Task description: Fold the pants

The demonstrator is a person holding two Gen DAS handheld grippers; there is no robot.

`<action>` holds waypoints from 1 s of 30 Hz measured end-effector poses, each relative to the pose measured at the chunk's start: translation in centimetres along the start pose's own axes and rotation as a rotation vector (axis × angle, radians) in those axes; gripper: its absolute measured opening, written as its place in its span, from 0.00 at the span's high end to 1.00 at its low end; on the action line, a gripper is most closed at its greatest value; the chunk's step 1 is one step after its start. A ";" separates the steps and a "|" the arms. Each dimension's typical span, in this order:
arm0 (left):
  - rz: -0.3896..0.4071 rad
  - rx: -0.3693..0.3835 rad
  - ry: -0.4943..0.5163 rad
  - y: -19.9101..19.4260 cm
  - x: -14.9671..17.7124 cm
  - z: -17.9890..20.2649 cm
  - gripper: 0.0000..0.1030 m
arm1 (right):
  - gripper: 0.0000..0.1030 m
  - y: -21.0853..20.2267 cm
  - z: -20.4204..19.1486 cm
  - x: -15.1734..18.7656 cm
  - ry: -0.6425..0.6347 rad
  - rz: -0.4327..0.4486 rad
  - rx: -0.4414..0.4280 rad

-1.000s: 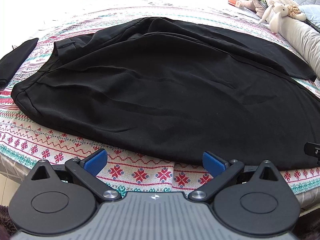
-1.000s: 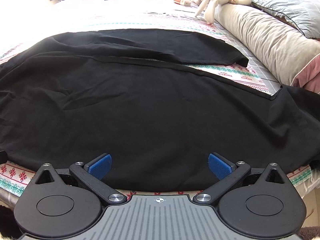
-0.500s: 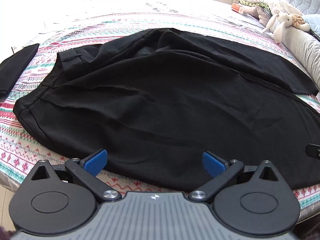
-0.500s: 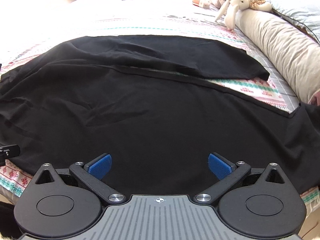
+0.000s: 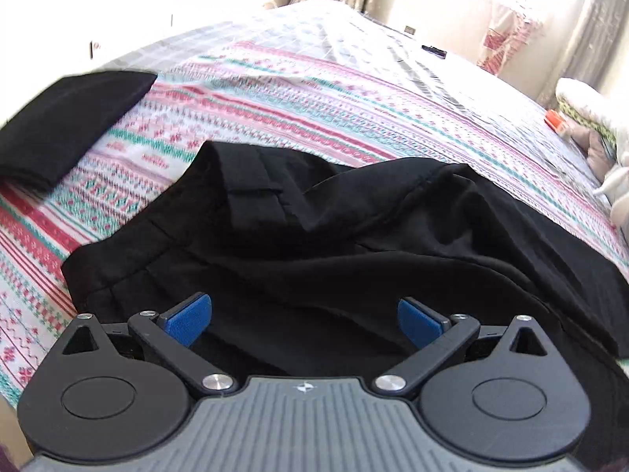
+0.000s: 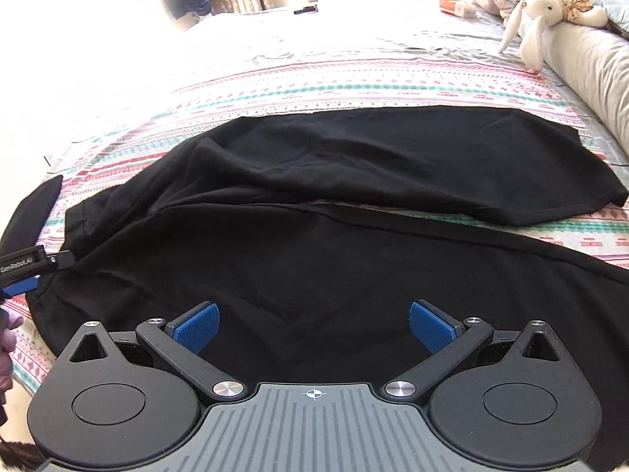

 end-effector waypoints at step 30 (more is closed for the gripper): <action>0.360 0.134 0.032 4.5 -15.8 -4.7 0.63 | 0.00 7.7 -6.1 -0.1 -0.193 -0.011 0.028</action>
Point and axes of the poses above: each gripper's, at about its wrist camera, not at the fingertips, and y roughly the way its jaws point, z to its right, x to its underside, the point moved 10 cm from there along y, roughly the way its jaws point, and after that the axes turned 15 degrees about x, right-handed, at the moved point
